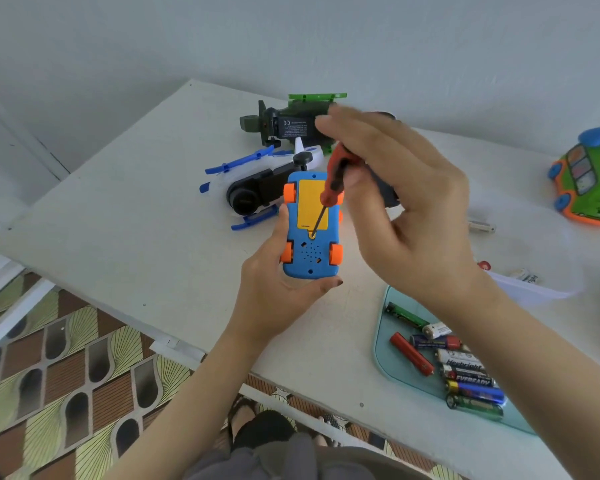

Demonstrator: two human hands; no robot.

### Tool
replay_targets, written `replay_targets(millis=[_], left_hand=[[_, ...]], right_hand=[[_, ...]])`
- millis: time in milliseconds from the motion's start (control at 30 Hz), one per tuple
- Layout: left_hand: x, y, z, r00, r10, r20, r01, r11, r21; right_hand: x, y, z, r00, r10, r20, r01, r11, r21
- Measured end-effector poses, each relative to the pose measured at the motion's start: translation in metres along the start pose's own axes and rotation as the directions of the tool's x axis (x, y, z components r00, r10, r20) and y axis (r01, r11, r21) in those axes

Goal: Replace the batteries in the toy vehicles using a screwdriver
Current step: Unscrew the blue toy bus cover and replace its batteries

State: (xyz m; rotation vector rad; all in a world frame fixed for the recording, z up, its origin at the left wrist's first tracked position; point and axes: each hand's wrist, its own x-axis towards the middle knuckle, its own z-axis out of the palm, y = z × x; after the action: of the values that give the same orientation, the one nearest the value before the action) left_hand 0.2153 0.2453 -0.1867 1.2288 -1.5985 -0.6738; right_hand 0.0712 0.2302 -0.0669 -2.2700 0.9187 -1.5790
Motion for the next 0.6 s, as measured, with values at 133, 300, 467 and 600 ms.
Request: replay_targets(millis=[133, 300, 467, 600], left_hand=[[0.0, -0.002, -0.001, 0.999, -0.031, 0.024, 0.031, 0.999, 0.023], [0.001, 0.001, -0.004, 0.998, -0.005, 0.056, 0.005, 1.0, 0.003], [0.002, 0.003, -0.006, 0.998, -0.019, 0.058, 0.021, 0.999, -0.038], [0.002, -0.001, -0.006, 0.997, -0.039, 0.065, 0.042, 0.998, -0.041]], right_hand=[[0.001, -0.003, -0.001, 0.993, -0.045, -0.111, 0.032, 0.992, -0.119], [-0.002, -0.002, 0.005, 0.973, -0.075, -0.216, 0.037, 0.984, -0.175], [-0.004, -0.006, 0.01, 0.97, 0.14, -0.199, -0.146, 0.989, -0.016], [-0.004, -0.008, 0.013, 0.98, 0.091, -0.177, -0.109, 0.989, -0.097]])
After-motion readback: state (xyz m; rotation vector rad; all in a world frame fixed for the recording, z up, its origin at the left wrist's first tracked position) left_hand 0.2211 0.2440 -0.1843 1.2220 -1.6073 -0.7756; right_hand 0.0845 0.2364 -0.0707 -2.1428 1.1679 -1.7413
